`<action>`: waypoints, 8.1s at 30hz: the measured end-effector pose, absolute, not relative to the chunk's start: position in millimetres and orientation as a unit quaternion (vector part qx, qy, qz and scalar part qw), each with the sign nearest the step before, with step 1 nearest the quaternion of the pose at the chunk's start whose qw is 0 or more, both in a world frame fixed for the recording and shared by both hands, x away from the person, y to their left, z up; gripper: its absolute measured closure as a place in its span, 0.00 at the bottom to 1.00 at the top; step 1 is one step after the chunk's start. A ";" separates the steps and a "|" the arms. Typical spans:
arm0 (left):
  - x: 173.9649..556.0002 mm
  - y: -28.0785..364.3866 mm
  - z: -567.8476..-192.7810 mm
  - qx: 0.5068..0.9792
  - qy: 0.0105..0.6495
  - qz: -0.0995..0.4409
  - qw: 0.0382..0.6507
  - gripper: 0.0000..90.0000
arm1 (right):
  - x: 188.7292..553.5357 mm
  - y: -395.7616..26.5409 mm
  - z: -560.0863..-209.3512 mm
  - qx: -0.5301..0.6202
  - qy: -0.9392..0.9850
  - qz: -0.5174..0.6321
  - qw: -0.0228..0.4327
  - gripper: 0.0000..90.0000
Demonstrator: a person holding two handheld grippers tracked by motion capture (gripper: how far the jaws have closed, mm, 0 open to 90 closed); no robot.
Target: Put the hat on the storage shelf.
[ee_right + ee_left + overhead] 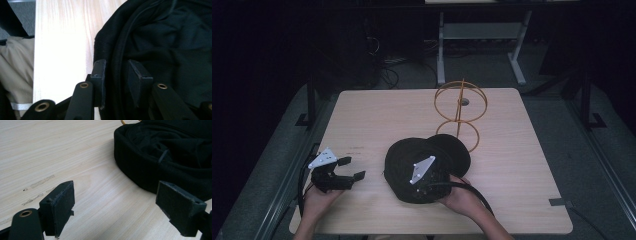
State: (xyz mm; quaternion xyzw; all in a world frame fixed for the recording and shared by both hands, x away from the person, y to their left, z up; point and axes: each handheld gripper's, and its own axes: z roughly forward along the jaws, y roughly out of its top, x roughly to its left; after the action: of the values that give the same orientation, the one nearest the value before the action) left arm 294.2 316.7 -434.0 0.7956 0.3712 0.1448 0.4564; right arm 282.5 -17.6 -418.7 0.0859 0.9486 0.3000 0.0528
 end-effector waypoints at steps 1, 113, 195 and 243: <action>294.0 316.0 -433.9 0.797 0.371 0.145 0.455 0.17 | 282.0 -15.7 -420.6 0.083 0.950 0.295 0.056 0.76; 304.7 244.1 -286.3 0.767 0.226 0.157 0.579 0.95 | 297.4 -104.3 -304.2 0.142 0.845 0.513 0.049 0.41; 420.8 134.2 -195.4 0.801 0.198 0.123 0.552 0.95 | 289.3 -284.4 -408.7 0.365 0.772 0.508 0.114 0.28; 488.4 -13.2 -221.9 0.856 0.221 0.040 0.466 0.66 | 299.4 -299.4 -425.8 0.395 0.756 0.513 0.092 0.28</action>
State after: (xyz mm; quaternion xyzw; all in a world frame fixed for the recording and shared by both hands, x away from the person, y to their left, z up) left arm 488.4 -13.2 -221.9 0.8556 0.2211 0.0404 0.4663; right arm 299.4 -299.4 -425.8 0.3948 0.7565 0.5133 0.0919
